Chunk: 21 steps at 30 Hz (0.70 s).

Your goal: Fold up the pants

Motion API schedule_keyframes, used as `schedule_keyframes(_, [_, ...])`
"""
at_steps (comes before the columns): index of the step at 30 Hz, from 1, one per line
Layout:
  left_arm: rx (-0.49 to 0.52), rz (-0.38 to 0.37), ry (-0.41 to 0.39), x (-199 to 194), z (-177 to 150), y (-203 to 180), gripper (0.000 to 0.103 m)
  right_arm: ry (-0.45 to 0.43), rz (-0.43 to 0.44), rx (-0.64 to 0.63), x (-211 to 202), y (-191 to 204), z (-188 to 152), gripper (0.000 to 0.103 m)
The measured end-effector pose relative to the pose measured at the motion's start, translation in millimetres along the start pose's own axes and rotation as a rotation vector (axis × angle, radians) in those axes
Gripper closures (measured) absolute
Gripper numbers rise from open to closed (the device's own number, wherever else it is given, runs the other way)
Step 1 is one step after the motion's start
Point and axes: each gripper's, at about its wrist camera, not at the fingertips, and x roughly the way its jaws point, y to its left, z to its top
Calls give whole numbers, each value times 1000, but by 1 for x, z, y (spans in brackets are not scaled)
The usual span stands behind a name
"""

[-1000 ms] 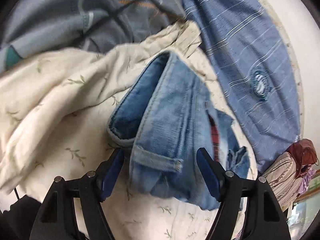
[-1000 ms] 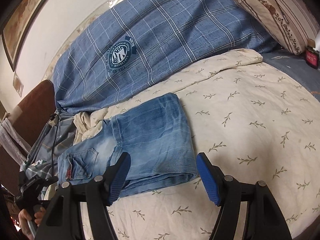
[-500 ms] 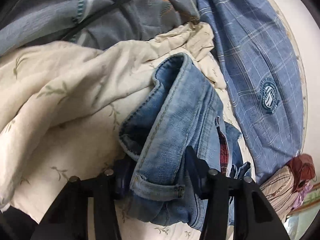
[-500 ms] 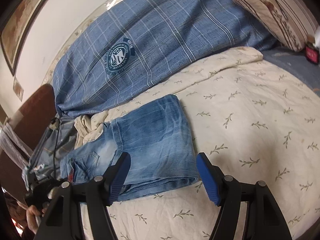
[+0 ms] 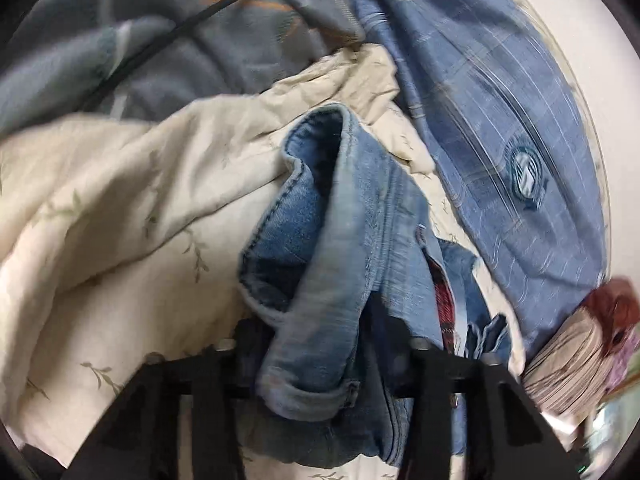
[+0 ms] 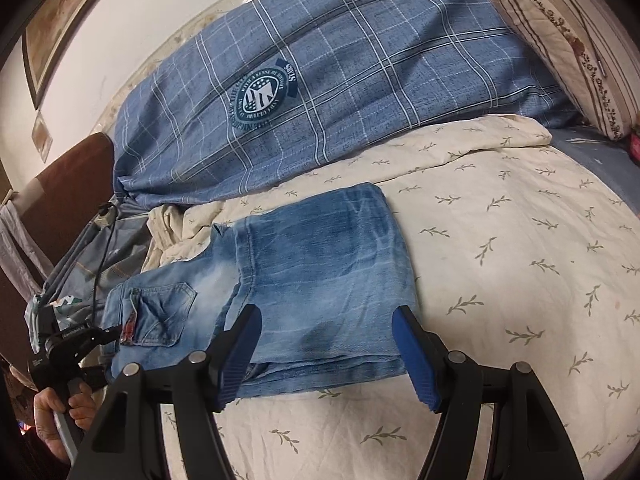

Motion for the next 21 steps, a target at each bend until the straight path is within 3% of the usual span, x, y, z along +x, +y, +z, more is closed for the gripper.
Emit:
schedule_keyframes(2, [52, 7, -17, -5, -1, -10, 74, -7, -7, 4, 0, -1, 1, 32])
schedule_keyframes(11, [309, -19, -114, -44, -12, -86, 78, -56, -17, 65, -11, -19, 9, 33])
schedule_keyframes(17, [578, -71, -123, -52, -51, -177, 79, -99, -27, 164, -22, -47, 16, 33])
schedule_keyframes(21, [744, -68, -64, -23, -97, -236, 79, -136, -29, 279, -31, -77, 21, 33])
